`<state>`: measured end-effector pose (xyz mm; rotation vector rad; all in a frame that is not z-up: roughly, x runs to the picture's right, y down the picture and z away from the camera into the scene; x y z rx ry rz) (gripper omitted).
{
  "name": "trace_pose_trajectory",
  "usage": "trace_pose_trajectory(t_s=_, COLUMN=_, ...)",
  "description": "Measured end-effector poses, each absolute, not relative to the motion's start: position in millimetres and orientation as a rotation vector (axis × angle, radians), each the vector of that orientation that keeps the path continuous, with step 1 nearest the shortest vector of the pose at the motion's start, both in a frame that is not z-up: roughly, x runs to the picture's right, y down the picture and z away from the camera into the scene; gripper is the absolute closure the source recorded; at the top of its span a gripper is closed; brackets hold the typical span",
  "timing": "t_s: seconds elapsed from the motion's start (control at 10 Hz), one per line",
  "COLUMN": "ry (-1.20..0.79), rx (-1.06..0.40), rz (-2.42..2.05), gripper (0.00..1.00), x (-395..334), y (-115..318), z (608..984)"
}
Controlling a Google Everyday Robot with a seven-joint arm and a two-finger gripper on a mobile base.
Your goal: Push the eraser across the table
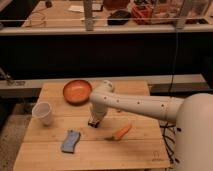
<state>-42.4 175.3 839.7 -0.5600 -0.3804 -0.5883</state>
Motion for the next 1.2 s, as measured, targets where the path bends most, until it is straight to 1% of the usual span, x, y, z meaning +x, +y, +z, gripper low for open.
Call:
trace_pose_trajectory(t_s=0.5, ry=-0.423, rx=-0.483, rz=-0.605, gripper=0.97, x=-49.5, y=150.9, z=839.6)
trace_pose_trajectory(t_s=0.7, ry=-0.429, rx=-0.505, rz=-0.584, gripper=0.97, x=-47.9, y=145.7, z=844.4)
trace_pose_trajectory(t_s=0.9, ry=-0.403, rx=-0.559, rz=-0.523, gripper=0.97, x=-34.5, y=138.7, z=851.7)
trace_pose_trajectory(t_s=1.2, ry=-0.340, rx=-0.611, rz=-0.453, gripper=0.97, x=-12.6, y=133.8, z=851.6)
